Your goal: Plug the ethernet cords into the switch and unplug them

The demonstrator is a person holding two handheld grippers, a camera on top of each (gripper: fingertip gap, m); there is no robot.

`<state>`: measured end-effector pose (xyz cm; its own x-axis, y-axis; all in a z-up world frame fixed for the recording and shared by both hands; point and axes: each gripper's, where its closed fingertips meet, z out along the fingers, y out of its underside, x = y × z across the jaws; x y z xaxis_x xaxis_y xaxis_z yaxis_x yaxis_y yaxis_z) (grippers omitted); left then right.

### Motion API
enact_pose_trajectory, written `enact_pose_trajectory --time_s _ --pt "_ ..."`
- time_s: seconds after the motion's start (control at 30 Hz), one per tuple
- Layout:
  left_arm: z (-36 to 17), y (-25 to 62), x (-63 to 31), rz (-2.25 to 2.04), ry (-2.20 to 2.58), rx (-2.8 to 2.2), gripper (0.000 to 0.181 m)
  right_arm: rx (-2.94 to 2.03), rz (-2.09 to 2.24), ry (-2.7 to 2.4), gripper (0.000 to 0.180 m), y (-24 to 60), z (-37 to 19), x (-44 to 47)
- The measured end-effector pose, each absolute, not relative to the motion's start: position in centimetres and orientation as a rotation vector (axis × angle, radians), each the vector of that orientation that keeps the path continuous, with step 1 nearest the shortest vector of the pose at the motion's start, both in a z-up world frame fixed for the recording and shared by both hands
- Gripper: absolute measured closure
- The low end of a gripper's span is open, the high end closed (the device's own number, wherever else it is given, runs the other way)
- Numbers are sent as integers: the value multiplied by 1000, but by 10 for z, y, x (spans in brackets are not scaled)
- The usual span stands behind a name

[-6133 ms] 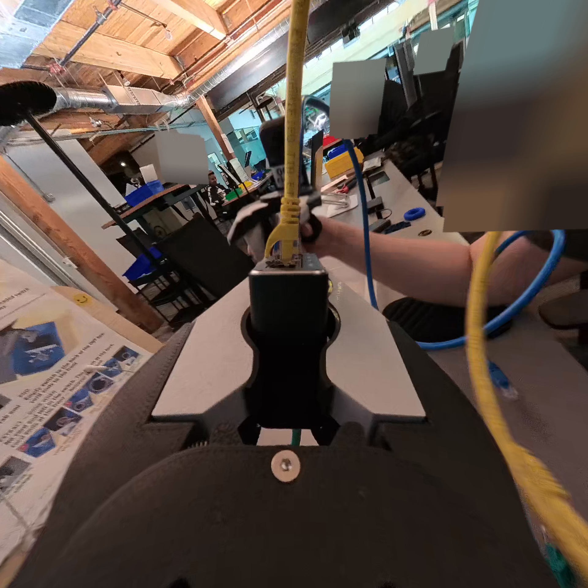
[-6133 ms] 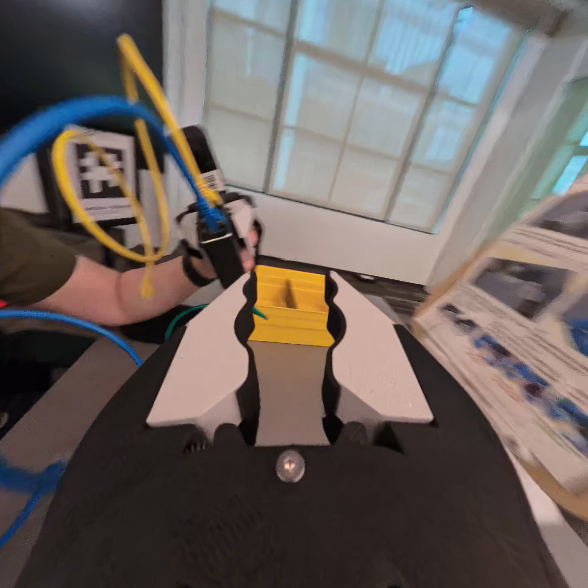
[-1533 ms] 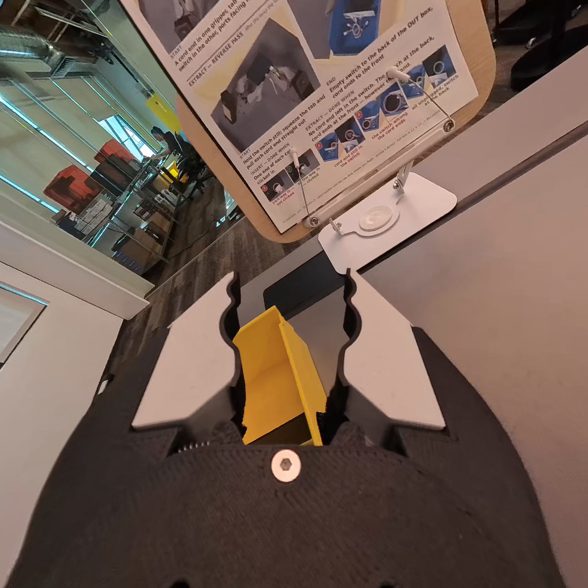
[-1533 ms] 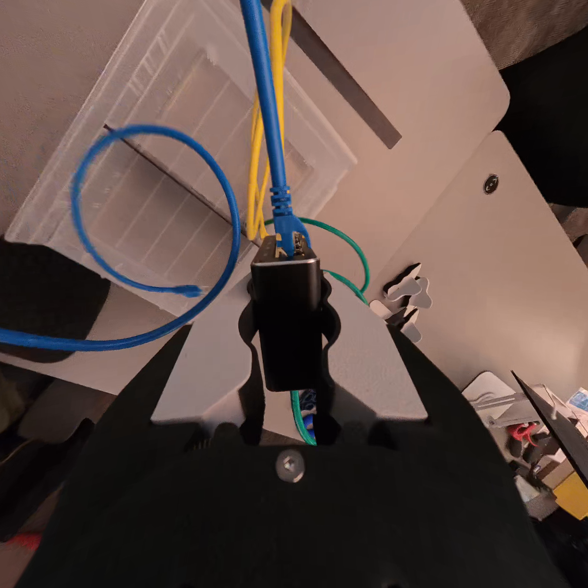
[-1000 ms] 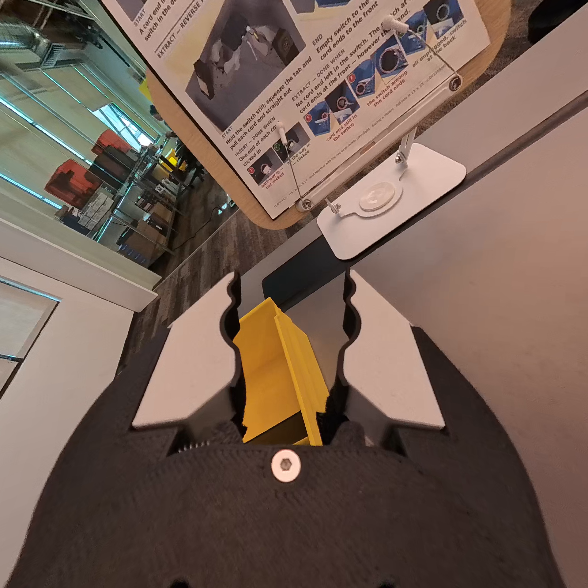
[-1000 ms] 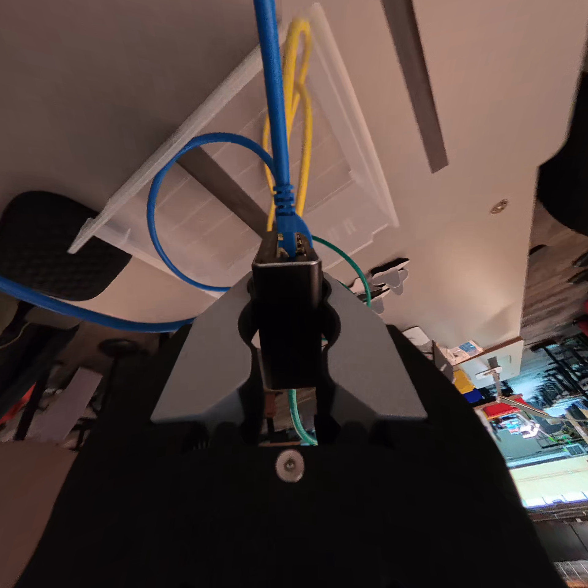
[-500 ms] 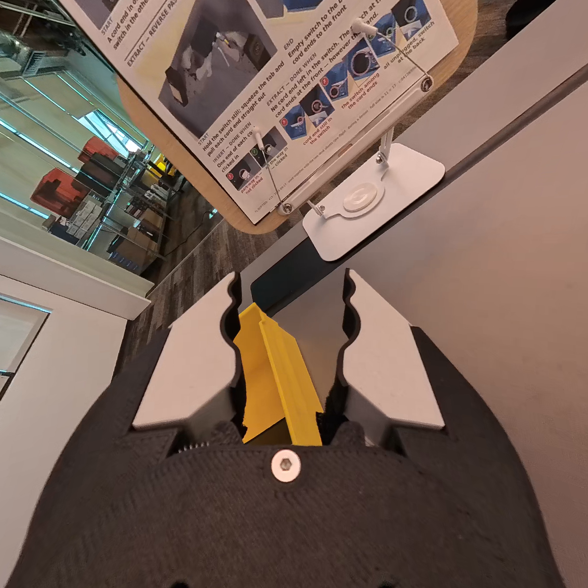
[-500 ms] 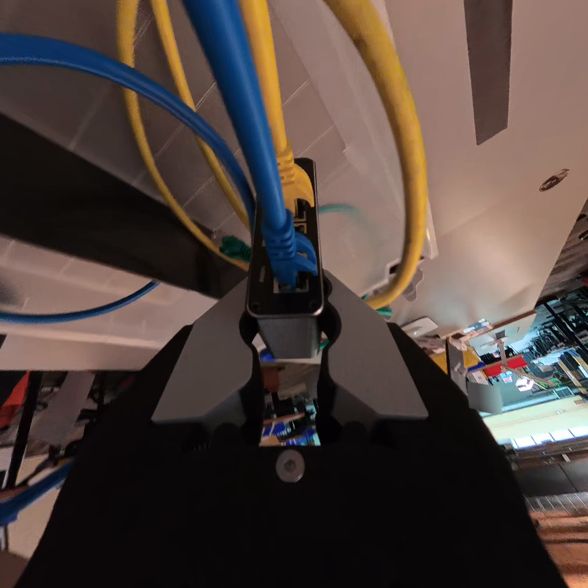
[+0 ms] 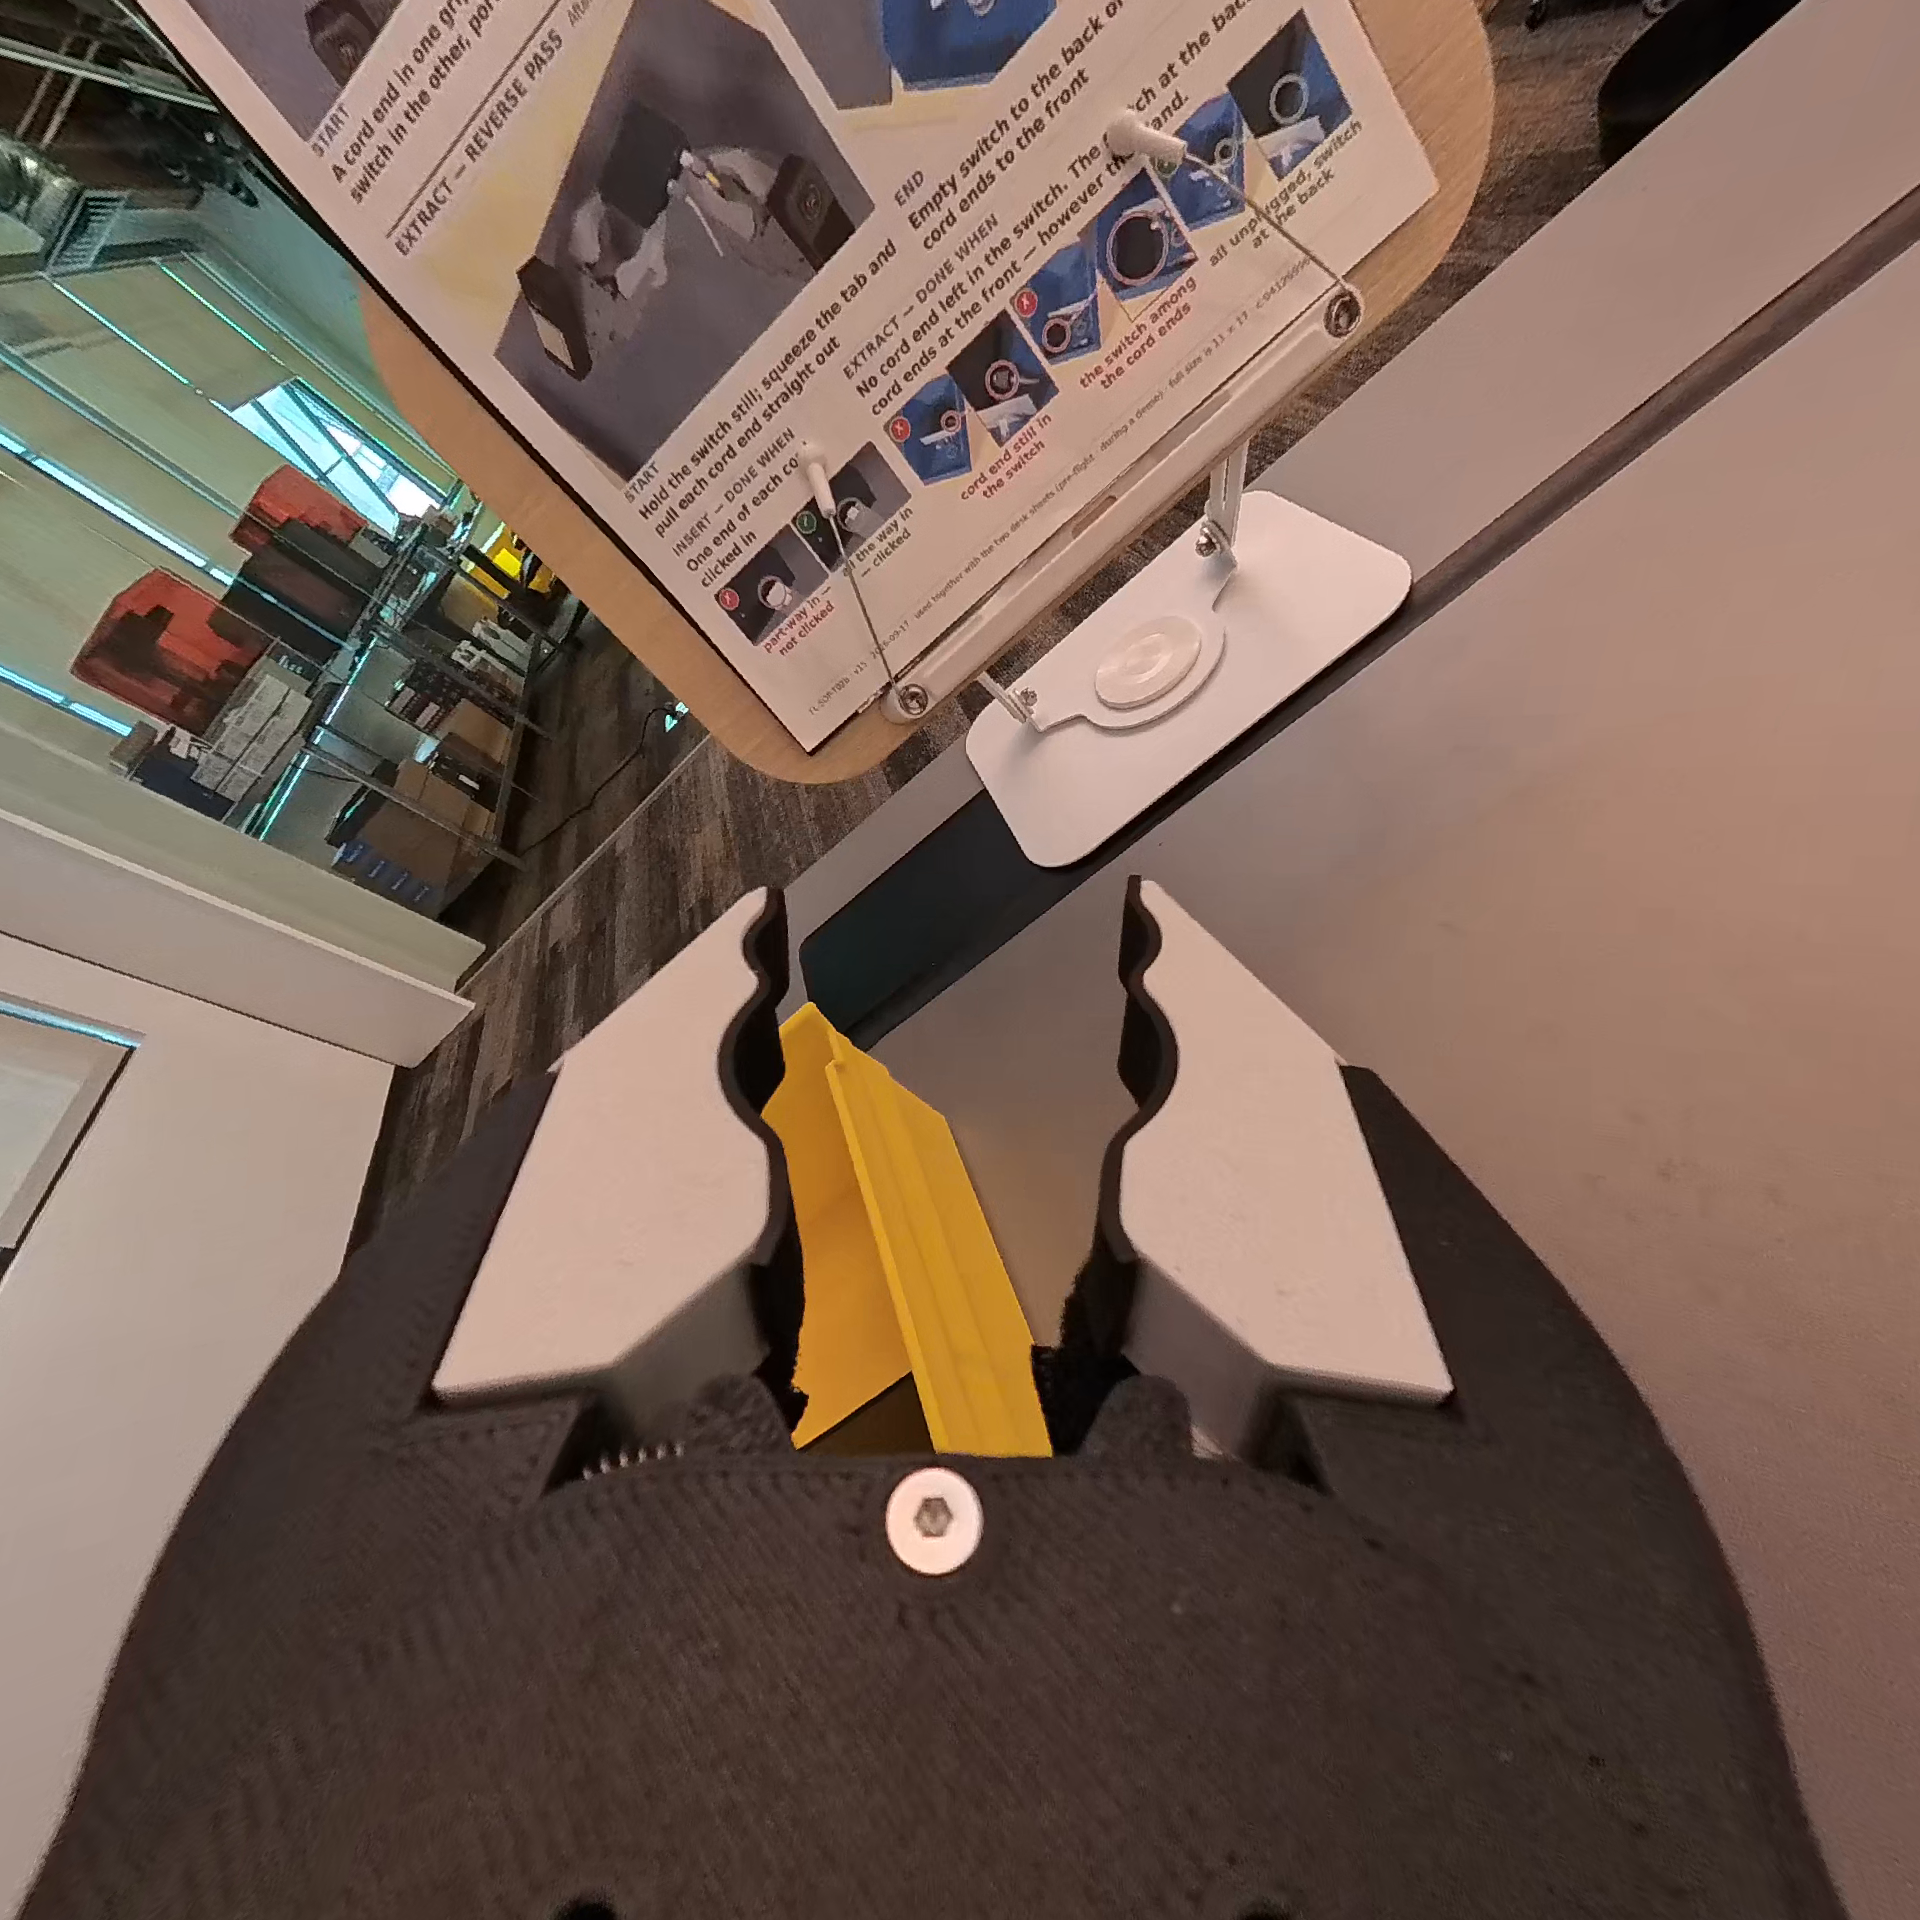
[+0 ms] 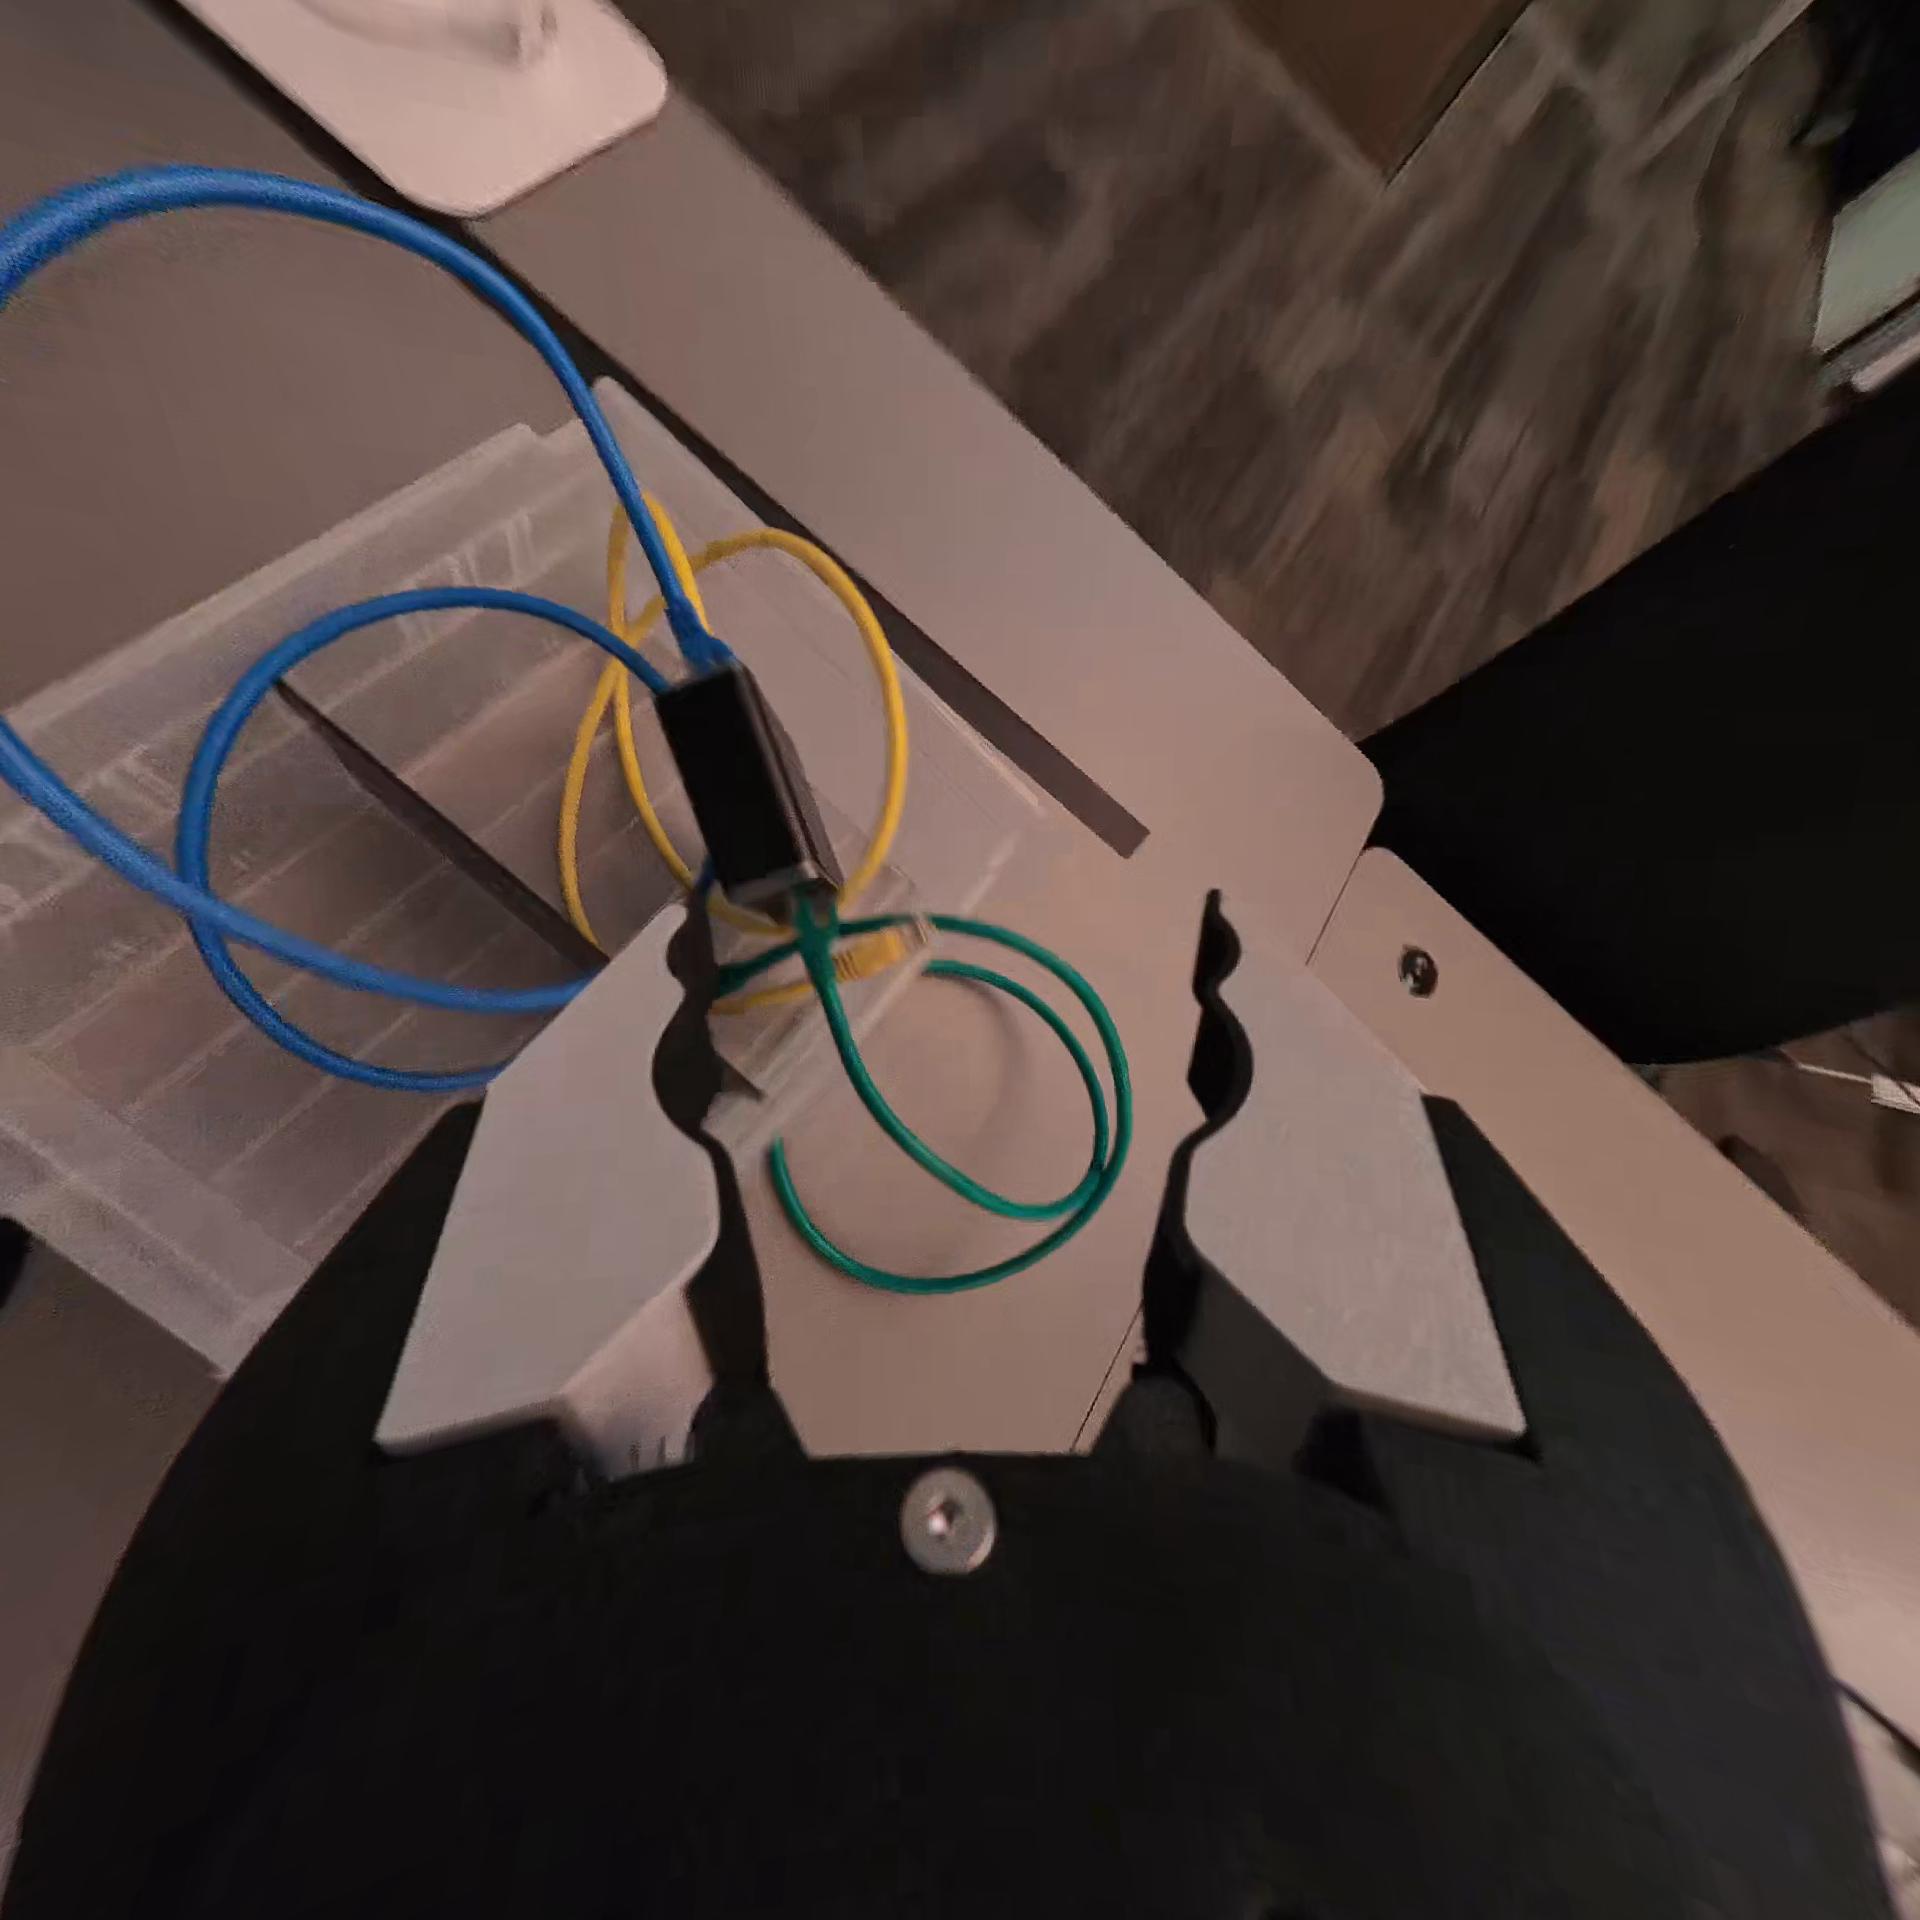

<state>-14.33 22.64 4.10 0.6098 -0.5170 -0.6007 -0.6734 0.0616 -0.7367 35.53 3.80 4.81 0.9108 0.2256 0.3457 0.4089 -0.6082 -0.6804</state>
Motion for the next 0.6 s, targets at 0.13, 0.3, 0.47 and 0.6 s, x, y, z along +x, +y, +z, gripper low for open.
enact_pose_trajectory --time_s 0.13,0.3,0.47,0.6 --pt "41 225 -141 155 1029 -1588 117 -2257 -221 -217 82 -20 -10 432" --pt "39 226 -141 169 1030 -1591 117 -2165 -94 -5 81 -20 -75 457" --pt "31 229 -142 194 1038 -1609 117 -2034 -67 78 99 12 -98 461" --pt "24 233 -142 207 1045 -1625 117 -1947 -156 83 152 18 -72 469"
